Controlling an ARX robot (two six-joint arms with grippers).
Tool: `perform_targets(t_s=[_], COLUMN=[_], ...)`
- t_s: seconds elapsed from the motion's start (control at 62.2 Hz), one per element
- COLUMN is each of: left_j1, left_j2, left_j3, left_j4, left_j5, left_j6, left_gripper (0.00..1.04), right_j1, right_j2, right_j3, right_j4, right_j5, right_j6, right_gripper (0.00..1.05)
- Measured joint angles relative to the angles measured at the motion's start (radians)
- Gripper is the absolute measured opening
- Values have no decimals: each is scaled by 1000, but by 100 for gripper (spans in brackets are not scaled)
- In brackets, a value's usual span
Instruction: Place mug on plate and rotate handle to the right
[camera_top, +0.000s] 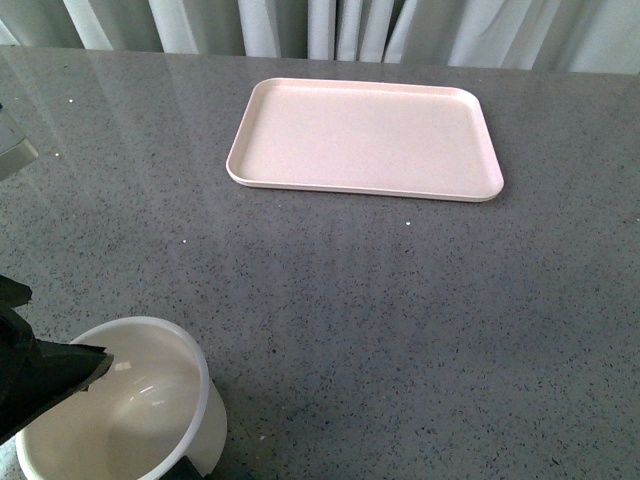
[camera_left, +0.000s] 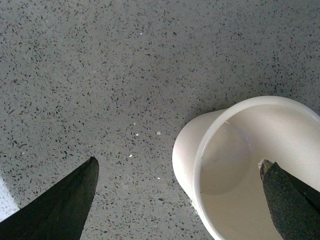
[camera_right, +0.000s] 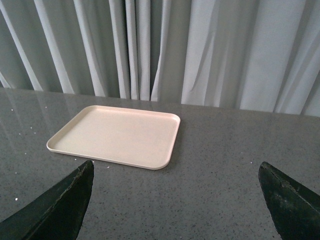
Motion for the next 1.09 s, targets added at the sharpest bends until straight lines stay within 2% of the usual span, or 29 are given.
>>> perform_targets(t_s=[0.225,0.45,0.514,0.579,0.788,0.932,1.029,1.093], left_j1=[-7,-51,-60,-77,-97,-106,-112,-121], left_j2=[46,111,118,132,146,146,146,142], left_j3=[13,18,20,21,22,28,33,38], left_j4=[11,46,53,65,70,70,68,60], left_j5=[-3,-28,-39,-49,-61,-70,-71,-76], left_j6=[11,25,26,26,26,26,25,20], left_gripper=[96,95,88,72,44,17,3,2], right_j1=[0,0,0,0,0,0,0,0], right_j2=[0,0,0,0,0,0,0,0], right_j3=[0,0,0,0,0,0,0,0], right_j4=[0,0,0,0,0,0,0,0], right_j5=[0,0,0,0,0,0,0,0], right_j6=[0,0,0,0,0,0,0,0], right_gripper=[96,96,96,96,96,96,96,96])
